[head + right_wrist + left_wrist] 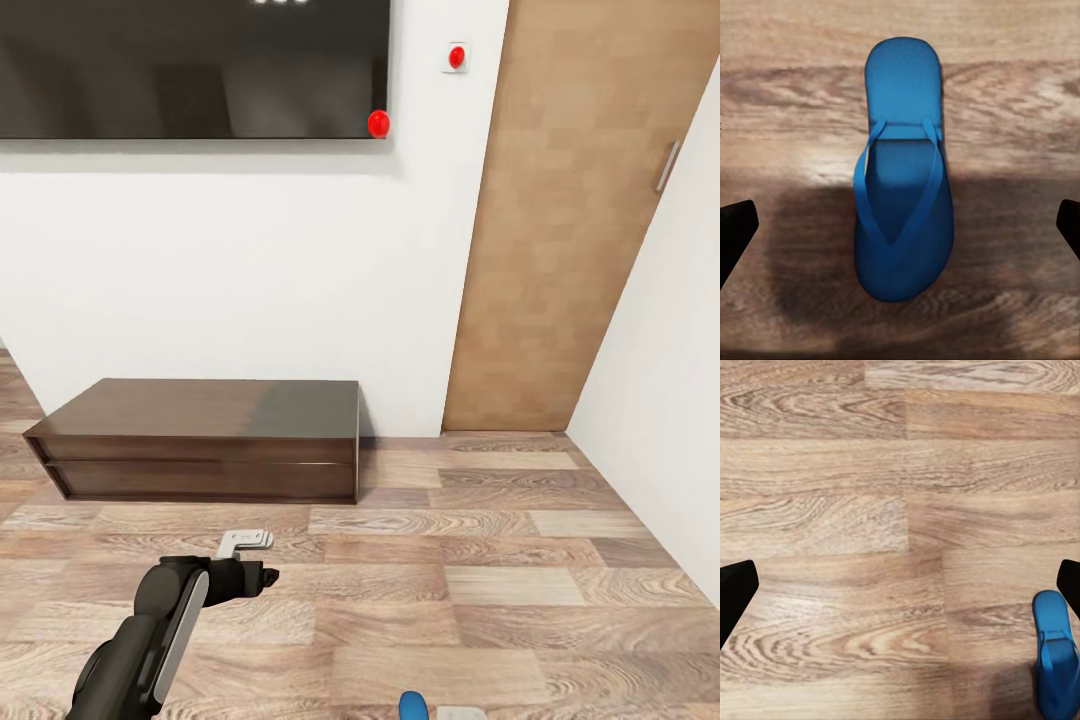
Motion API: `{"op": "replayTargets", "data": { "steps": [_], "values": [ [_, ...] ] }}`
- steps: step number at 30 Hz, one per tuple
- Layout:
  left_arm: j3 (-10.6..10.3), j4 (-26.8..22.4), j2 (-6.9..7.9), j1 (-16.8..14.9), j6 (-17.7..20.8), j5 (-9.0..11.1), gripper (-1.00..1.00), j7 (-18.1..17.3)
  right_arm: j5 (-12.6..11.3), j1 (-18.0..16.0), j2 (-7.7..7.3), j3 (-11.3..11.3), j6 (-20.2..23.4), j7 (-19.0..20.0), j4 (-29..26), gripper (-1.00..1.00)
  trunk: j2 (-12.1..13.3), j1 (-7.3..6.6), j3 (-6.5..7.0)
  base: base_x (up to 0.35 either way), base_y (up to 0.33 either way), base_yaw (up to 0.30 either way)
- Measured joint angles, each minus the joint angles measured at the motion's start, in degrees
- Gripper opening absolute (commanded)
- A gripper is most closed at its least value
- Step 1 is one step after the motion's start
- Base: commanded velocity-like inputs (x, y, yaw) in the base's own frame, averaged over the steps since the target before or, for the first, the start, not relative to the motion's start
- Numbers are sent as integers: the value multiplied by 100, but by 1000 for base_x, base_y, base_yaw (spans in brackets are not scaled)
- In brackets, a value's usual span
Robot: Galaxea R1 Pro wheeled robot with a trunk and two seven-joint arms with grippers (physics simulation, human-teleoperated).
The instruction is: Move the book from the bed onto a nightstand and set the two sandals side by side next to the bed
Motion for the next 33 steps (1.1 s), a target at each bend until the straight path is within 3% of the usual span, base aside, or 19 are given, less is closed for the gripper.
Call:
{"op": "replayTargets", "data": {
  "steps": [16, 24, 33],
  "values": [
    [-6, 6, -1, 0, -9, -2, 100, 0, 0, -30, 0, 4, 6, 15, -109, 100, 0, 0, 0, 0, 0, 0],
    [-8, 27, 0, -1, -26, -8, 100, 1, 0, -90, 0, 5, 11, 16, -152, 100, -10, 21, -177, 0, 0, 0],
    [-8, 15, 0, 0, -20, -2, 100, 0, 0, -164, 0, 7, 13, 16, -167, 100, -11, 21, -177, 0, 0, 0]
  ]
}}
